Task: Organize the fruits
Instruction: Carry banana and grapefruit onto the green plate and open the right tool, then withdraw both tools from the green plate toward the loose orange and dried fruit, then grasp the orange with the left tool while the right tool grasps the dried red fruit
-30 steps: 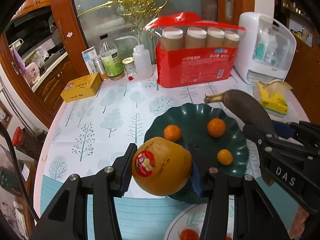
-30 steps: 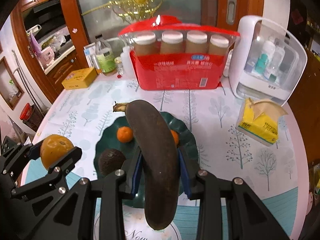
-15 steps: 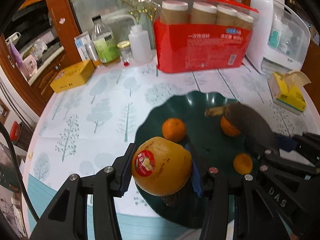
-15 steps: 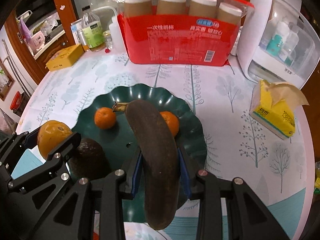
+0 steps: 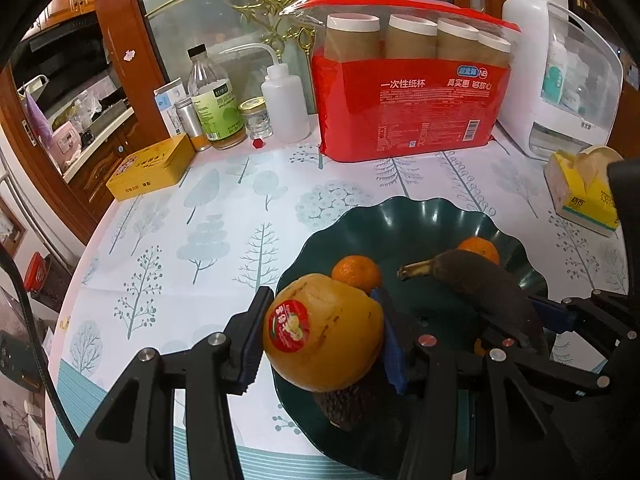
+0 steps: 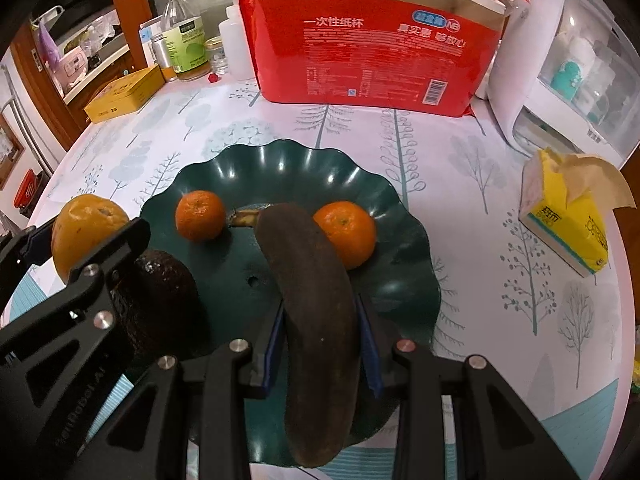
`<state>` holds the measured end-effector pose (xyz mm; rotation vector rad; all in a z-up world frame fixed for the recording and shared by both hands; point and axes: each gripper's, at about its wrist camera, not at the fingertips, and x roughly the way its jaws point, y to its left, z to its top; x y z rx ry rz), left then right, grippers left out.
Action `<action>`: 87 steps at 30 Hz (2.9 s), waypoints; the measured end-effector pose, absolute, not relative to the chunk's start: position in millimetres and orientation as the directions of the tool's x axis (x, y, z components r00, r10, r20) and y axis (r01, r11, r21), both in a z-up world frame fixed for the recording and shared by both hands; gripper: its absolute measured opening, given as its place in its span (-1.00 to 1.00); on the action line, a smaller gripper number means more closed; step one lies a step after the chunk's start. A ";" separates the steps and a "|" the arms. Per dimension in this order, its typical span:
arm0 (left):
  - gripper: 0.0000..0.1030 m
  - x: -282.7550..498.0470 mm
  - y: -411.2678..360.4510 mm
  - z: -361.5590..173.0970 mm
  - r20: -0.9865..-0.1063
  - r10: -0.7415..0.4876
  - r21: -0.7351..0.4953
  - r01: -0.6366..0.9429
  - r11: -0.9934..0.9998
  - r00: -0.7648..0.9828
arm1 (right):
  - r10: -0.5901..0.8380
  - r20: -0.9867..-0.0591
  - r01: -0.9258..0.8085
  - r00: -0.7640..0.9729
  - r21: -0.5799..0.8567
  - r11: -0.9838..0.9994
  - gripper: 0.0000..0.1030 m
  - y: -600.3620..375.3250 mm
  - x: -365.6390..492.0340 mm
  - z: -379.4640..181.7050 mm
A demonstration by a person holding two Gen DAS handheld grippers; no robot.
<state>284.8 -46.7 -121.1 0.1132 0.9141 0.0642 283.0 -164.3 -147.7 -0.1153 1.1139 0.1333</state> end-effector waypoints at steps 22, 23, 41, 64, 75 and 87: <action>-0.04 264.3 -43.8 -115.9 -0.792 0.063 0.081 0.003 0.997 0.607 | 0.052 -0.869 -0.230 0.493 -0.072 0.970 -0.09 -162.7 261.7 -134.8; -0.02 262.5 -43.8 -114.8 -0.789 0.069 0.087 0.001 0.996 0.611 | 0.044 -0.864 -0.229 0.502 -0.084 0.970 -0.09 -161.9 259.7 -133.5; 0.62 249.8 -40.4 -100.3 -0.751 0.110 0.126 -0.022 0.992 0.651 | 0.018 -0.838 -0.191 0.545 -0.103 0.976 -0.09 -164.9 245.8 -122.9; 0.65 -14.4 284.3 -116.0 -0.879 0.275 0.100 -0.412 0.906 0.390 | 0.183 -0.844 -0.377 0.505 -0.024 0.926 -0.10 -51.5 147.3 -90.7; 0.65 19.4 302.4 -146.1 -0.904 -0.049 -0.088 -0.072 0.994 0.425 | 0.140 -0.900 -0.233 0.412 0.044 0.971 -0.10 37.0 71.0 -140.7; 0.53 42.0 283.5 -165.9 -0.899 -0.193 -0.185 0.057 0.981 0.392 | 0.065 -0.908 -0.111 0.414 0.020 0.994 -0.10 43.8 52.4 -148.4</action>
